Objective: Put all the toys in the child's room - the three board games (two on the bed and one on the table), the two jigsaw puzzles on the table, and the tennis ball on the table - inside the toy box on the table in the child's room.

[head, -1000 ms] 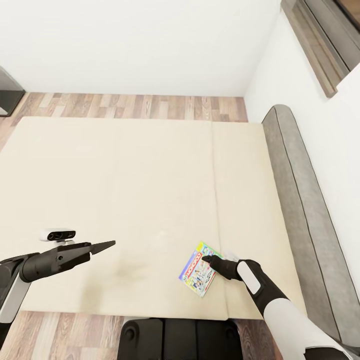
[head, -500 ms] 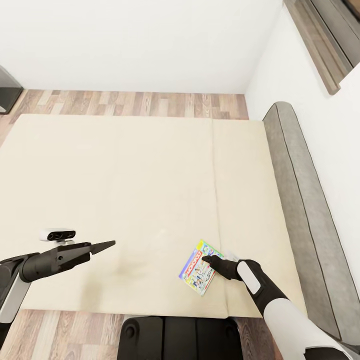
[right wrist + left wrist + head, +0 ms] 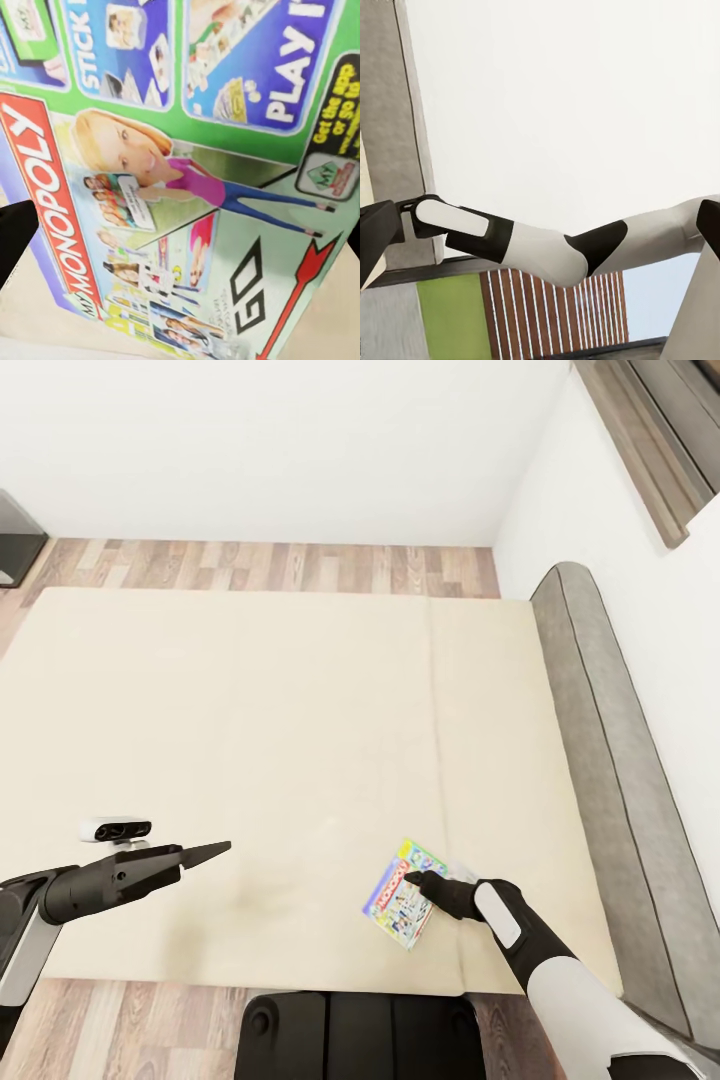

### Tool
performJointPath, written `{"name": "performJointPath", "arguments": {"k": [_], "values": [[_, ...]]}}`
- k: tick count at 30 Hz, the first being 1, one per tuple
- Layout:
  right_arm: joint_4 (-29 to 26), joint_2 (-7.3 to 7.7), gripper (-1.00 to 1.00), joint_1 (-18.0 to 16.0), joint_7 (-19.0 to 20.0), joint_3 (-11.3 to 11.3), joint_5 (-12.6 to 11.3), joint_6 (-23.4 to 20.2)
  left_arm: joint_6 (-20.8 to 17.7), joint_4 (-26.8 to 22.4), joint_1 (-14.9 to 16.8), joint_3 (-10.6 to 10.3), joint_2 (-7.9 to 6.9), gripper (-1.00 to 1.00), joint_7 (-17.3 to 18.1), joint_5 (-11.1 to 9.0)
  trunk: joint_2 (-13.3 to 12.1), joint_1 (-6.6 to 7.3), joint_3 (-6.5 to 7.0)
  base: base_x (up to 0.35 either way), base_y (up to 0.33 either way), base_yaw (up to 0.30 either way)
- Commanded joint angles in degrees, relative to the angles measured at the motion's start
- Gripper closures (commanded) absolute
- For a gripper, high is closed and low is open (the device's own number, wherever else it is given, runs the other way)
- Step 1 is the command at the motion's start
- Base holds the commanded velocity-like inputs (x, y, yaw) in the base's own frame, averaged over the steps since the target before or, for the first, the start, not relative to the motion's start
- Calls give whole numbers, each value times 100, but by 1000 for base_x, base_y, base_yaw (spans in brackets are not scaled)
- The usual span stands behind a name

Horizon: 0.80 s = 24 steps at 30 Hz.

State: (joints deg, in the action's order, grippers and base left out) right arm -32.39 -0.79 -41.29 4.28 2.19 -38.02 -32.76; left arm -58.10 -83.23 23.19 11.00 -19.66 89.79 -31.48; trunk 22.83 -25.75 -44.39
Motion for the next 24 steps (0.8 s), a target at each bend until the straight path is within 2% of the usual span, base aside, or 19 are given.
{"name": "performJointPath", "arguments": {"k": [1,24], "values": [[-4,0,-100,-2,11,1,13,-20,-61,-1,1,-1,-3,-100,21,1,9,-3,-6,0,105,0],[-4,0,-100,-2,11,1,13,-20,-61,-1,1,-1,-3,-100,21,-7,9,-3,-6,0,59,0]]}}
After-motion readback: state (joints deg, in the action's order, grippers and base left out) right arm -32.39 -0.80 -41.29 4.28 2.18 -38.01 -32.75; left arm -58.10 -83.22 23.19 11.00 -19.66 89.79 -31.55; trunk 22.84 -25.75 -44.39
